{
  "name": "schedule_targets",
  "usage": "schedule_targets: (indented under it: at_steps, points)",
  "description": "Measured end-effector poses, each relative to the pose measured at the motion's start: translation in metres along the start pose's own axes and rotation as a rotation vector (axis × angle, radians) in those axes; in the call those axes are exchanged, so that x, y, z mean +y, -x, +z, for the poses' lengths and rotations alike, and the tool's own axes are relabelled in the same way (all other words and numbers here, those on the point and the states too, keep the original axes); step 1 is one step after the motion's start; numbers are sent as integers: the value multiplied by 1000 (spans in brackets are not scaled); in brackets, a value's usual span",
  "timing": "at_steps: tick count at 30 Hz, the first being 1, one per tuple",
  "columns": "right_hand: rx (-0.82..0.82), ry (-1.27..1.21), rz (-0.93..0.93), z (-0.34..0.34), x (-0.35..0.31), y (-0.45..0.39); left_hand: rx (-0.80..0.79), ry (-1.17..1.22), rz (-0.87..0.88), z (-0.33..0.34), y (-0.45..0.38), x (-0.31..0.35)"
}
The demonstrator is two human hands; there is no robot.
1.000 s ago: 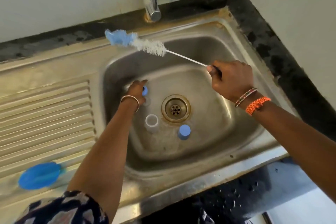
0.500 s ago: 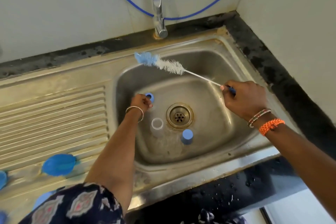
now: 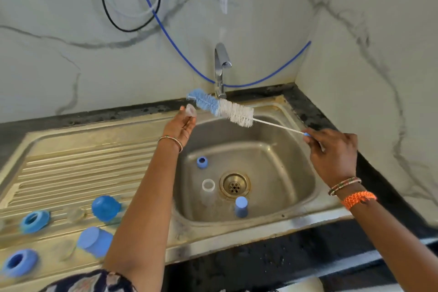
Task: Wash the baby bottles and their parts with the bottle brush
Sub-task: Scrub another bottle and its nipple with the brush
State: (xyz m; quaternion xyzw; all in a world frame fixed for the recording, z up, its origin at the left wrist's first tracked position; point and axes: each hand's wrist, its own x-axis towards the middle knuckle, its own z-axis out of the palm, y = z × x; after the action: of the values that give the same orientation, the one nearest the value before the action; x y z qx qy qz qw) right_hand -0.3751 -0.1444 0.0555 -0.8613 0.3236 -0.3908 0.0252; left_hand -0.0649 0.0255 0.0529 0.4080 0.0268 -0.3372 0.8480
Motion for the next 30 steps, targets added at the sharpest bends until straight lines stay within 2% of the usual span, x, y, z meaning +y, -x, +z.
schedule_targets:
  at_steps: [6, 11, 14, 18, 21, 24, 27, 30]
  points:
    - [79, -4, -39, -16, -7, -5, 11, 17, 43, 29, 11, 25]
    - [103, -11, -37, -15, -15, -1, 138, -38, 38, 27, 8, 44]
    - [147, 12, -89, -13, -22, -2, 188, -274, 91, 22, 5, 51]
    - [270, 85, -232, -17, -40, -4, 255, -554, 332, 22, 4, 50]
    - [353, 138, -313, -19, -53, 2, 274, -414, 323, 21, 8, 56]
    - [323, 168, -307, -15, -57, 10, 246, -336, 254, 20, 8, 69]
    - [270, 110, -246, -12, -64, 12, 243, -408, 270, 22, 9, 75]
    - [68, 39, -120, -6, -81, 13, 227, -440, 356, 24, 13, 75]
